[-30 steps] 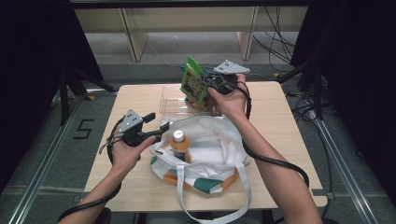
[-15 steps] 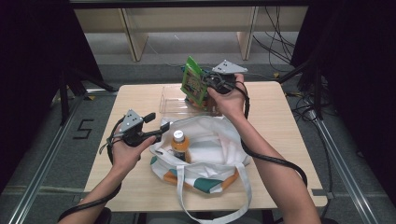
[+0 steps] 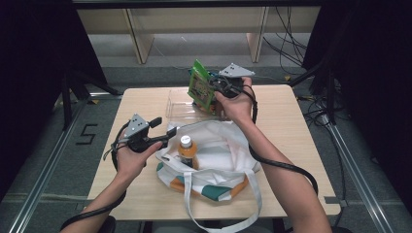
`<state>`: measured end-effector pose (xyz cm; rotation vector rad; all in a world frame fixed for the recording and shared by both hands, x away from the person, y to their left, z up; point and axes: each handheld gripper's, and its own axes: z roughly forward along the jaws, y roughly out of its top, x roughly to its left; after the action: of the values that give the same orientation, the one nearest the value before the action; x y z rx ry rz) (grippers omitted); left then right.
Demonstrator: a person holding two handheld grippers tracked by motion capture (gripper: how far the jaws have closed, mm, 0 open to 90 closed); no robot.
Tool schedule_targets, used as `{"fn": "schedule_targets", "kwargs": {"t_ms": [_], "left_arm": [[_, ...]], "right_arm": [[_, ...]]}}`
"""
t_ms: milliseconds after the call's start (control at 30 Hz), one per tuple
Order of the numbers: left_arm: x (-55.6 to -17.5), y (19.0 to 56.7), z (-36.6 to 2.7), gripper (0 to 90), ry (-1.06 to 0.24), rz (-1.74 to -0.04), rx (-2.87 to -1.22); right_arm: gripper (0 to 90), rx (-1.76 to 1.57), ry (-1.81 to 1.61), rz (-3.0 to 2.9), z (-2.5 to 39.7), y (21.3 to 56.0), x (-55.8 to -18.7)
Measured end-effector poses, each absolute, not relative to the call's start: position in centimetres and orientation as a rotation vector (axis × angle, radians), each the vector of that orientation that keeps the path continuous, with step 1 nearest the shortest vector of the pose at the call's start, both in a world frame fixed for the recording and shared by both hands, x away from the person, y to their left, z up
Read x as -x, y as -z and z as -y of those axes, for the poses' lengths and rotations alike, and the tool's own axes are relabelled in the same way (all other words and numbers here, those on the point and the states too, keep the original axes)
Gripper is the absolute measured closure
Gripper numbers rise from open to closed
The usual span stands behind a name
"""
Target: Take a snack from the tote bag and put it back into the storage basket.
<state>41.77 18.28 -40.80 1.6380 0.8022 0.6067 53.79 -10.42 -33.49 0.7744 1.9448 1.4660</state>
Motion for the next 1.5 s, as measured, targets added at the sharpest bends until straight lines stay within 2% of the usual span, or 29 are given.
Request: {"fn": "schedule_targets", "kwargs": {"t_ms": [1500], "left_arm": [[-41.8, 40.9, -18.3, 28.9, -0.603, -0.806, -1.639]], "right_arm": [[90.0, -0.794, -1.437, -1.96, 9.7, 35.3, -54.7]]}}
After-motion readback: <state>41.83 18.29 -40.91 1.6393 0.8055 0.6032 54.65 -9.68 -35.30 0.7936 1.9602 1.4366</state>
